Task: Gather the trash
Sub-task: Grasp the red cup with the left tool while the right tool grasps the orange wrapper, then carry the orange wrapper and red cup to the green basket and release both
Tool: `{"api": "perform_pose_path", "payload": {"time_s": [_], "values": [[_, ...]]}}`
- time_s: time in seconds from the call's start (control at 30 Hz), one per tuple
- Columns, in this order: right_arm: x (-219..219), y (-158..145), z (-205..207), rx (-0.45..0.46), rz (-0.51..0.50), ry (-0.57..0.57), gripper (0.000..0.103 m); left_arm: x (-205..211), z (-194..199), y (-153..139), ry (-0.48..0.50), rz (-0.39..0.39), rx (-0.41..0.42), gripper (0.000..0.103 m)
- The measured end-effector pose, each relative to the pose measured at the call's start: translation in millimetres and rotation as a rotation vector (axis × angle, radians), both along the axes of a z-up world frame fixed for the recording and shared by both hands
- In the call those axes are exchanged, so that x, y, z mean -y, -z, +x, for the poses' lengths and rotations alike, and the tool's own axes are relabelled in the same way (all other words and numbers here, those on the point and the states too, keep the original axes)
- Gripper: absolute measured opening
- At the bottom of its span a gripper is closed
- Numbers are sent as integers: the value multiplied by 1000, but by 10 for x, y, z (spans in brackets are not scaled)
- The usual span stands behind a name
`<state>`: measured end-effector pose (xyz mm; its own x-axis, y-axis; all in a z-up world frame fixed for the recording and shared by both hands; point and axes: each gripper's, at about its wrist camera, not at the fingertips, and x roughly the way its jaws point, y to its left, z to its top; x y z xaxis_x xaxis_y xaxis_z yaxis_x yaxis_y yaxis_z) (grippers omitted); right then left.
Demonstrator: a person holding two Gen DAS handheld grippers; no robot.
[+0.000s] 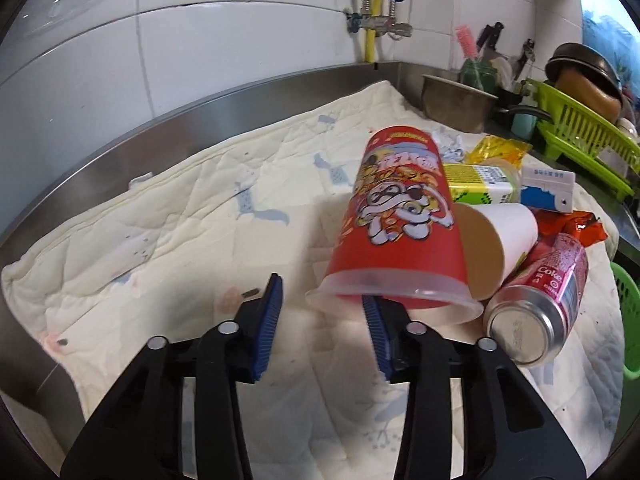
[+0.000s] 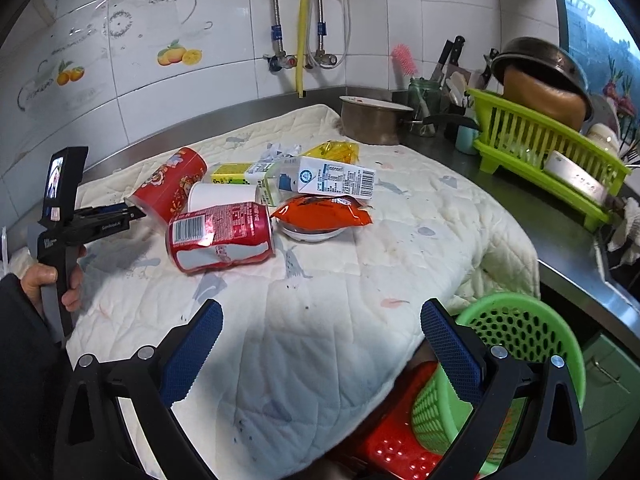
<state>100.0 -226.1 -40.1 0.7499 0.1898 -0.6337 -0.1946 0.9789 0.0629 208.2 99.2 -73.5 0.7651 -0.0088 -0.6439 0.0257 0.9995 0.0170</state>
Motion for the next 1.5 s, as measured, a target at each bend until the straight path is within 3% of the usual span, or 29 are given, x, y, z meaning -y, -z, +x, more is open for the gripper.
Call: {"api": "perform_pose_path", "payload": {"time_s": [0.27, 0.4, 0.73, 0.87, 0.97, 1.13, 1.2, 1.5], "values": [[134, 9, 495, 2, 68, 20, 95, -20, 50, 20, 1, -45, 18, 13], [244, 78, 788, -49, 157, 33, 80, -24, 39, 20, -4, -58, 21, 12], [498, 381, 1204, -173, 513, 127, 63, 36, 122, 67, 32, -42, -7, 15], [578, 510, 1354, -221, 654, 150, 54, 77, 142, 75, 46, -26, -6, 33], [605, 577, 1437, -248, 717, 159, 39, 117, 146, 72, 64, -17, 1, 33], [591, 578, 1464, -249, 744, 141, 18, 132, 200, 66, 64, -9, 6, 30], [589, 532, 1434, -233, 738, 132, 9, 117, 221, 71, 62, -17, -2, 11], [631, 171, 1065, -121, 643, 89, 5, 78, -53, -78, 11, -53, 26, 4]]}}
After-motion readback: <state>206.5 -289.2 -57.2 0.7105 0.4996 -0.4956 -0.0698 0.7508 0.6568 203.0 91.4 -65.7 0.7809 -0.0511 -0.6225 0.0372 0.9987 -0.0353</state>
